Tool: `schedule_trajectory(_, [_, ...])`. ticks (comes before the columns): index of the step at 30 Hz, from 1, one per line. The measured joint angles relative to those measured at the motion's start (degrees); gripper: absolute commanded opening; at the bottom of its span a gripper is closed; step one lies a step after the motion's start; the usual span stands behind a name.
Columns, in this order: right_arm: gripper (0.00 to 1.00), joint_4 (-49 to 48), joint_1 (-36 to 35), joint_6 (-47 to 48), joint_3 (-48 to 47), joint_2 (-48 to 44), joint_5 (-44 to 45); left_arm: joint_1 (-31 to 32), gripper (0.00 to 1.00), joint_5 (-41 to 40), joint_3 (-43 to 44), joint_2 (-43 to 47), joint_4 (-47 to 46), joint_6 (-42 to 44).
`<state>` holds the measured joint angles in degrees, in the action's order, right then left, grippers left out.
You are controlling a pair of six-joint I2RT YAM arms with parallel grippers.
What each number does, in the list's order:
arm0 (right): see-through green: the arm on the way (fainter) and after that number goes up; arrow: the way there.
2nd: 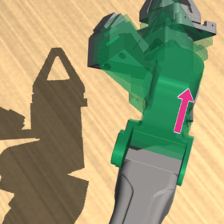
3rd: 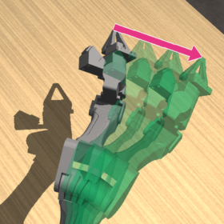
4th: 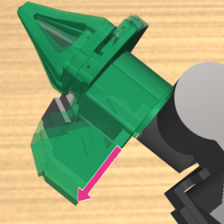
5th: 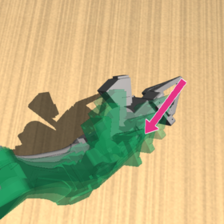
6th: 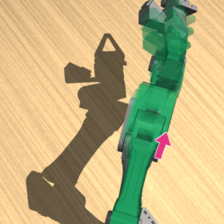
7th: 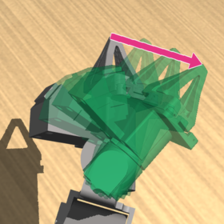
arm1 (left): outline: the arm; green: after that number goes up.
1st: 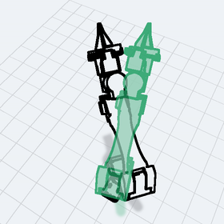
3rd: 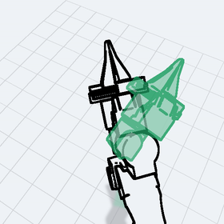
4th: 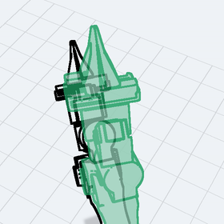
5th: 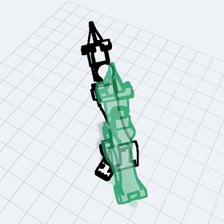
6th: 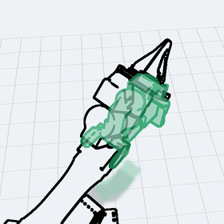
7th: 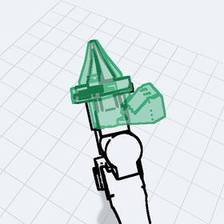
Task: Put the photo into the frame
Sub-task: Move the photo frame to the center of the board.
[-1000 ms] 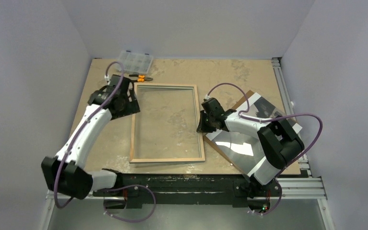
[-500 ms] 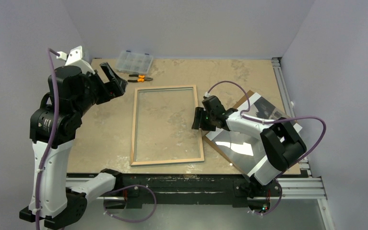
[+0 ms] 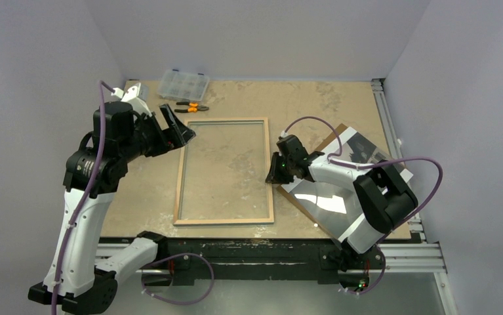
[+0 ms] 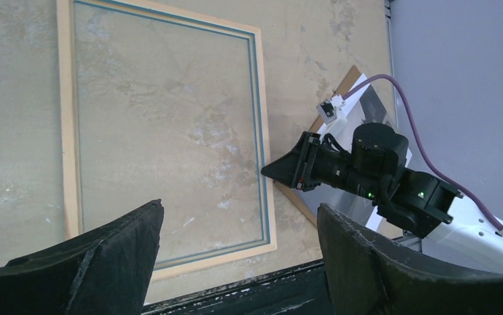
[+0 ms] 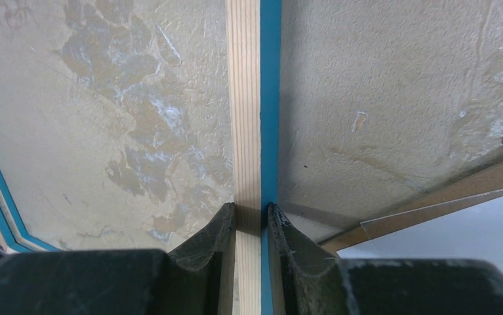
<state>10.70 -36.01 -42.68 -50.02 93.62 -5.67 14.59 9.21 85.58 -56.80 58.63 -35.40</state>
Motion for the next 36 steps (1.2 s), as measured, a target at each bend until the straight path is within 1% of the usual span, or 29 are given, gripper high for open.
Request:
schedule_trajectory(6, [0.15, -1.25, -0.07, -2.21, -1.05, 1.64, -0.31, 0.0, 0.84, 2.49, 0.0, -0.59, -1.57, -0.02])
schedule_trajectory(11, [0.14, -1.4, -0.48, -2.78, -4.59, 4.87, -0.72, 0.0, 0.84, 3.76, 0.0, -0.63, -2.45, -0.15])
schedule_trajectory(16, [0.17, -1.77, -0.74, -2.78, -6.4, 6.58, -1.03, 0.0, 0.84, 4.52, 0.0, -0.63, -2.51, -0.42])
schedule_trajectory(17, [0.18, -1.79, -0.74, -2.75, -6.4, 6.58, -1.05, 0.0, 0.86, 4.68, 0.0, -0.63, -2.51, -0.5])
schedule_trajectory(18, [0.21, -1.77, -0.74, -2.73, -6.4, 6.56, -1.07, 0.0, 0.89, 4.87, 0.0, -0.61, -2.58, -0.55])
schedule_trajectory(20, [0.31, -1.75, -0.74, -2.51, -6.4, 6.47, -1.03, 0.0, 0.99, 5.46, -0.07, -0.52, -3.17, -0.59])
schedule_trajectory(21, [0.35, -1.73, -0.74, -2.36, -6.38, 6.36, -1.03, 0.0, 1.0, 5.79, -0.42, -0.28, -3.98, -0.66])
schedule_trajectory(24, [0.47, -1.29, -0.74, -1.95, -6.27, 5.07, -1.38, 0.0, 1.0, 6.97, -2.8, 1.29, -6.93, -1.29])
schedule_trajectory(27, [0.58, -0.59, -0.74, -1.31, -6.19, 1.22, -1.31, 0.0, 1.0, 8.15, -6.05, 3.43, -10.19, -2.21])
schedule_trajectory(32, [0.73, 0.83, -0.42, -0.79, -6.14, -4.26, -0.79, 0.0, 1.0, 10.19, -9.84, 3.76, -14.75, -4.22])
schedule_trajectory(34, [0.79, 1.4, 0.48, -0.63, -5.66, -6.34, -0.9, 0.0, 1.0, 11.58, -11.34, 3.06, -17.27, -5.09])
schedule_trajectory(36, [0.83, 1.75, 2.23, -0.7, -4.24, -8.35, -1.4, -0.02, 1.0, 13.27, -13.9, 2.03, -20.55, -6.34])
